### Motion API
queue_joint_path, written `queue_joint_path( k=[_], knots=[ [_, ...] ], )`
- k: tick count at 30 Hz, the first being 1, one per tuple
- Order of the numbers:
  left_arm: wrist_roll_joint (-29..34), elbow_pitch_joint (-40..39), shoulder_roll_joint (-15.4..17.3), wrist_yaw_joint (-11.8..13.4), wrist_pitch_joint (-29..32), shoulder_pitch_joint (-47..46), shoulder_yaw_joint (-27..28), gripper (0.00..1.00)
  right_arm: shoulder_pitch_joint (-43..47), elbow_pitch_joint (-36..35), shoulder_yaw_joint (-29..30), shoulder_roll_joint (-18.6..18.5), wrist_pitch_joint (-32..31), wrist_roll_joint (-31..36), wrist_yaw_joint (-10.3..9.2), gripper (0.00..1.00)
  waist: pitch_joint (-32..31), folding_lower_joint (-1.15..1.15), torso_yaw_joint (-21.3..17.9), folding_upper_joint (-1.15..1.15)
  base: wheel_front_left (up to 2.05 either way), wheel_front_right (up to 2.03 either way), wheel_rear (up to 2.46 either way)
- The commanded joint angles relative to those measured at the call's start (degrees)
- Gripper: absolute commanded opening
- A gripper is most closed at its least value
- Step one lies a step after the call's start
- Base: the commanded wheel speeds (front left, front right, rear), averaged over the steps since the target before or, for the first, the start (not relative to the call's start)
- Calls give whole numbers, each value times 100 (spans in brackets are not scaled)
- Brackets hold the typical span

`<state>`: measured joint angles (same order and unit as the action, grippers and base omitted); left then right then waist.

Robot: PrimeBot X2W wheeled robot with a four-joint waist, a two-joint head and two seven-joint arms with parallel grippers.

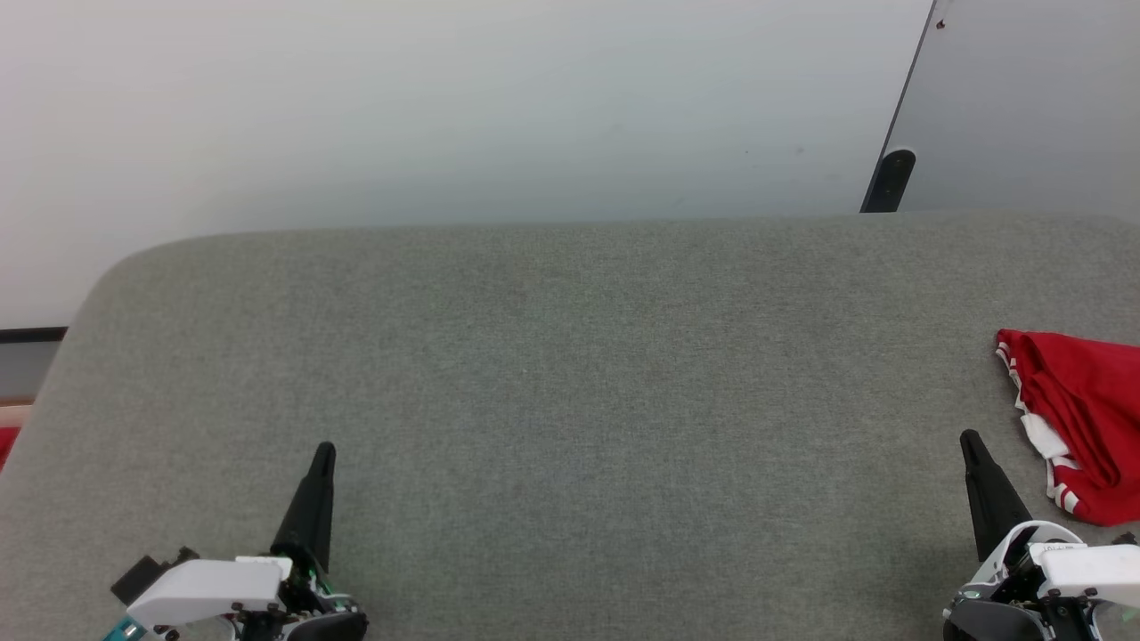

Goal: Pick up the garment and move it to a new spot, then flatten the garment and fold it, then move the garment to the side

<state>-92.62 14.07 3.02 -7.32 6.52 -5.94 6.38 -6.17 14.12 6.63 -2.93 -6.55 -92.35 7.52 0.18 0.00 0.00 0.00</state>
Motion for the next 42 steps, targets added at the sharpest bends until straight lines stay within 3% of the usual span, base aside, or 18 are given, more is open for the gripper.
queue_joint_path(
  k=[1,42],
  knots=[
    [21,7,-9,-32,3,-64,19,0,-25,2,-21,18,-2,-13,-6,0,0,0,0,0,0,0,0],
    [32,7,-15,-33,14,-64,27,0,-25,1,-22,18,-1,-14,-6,0,0,0,0,0,0,0,0]
  ],
)
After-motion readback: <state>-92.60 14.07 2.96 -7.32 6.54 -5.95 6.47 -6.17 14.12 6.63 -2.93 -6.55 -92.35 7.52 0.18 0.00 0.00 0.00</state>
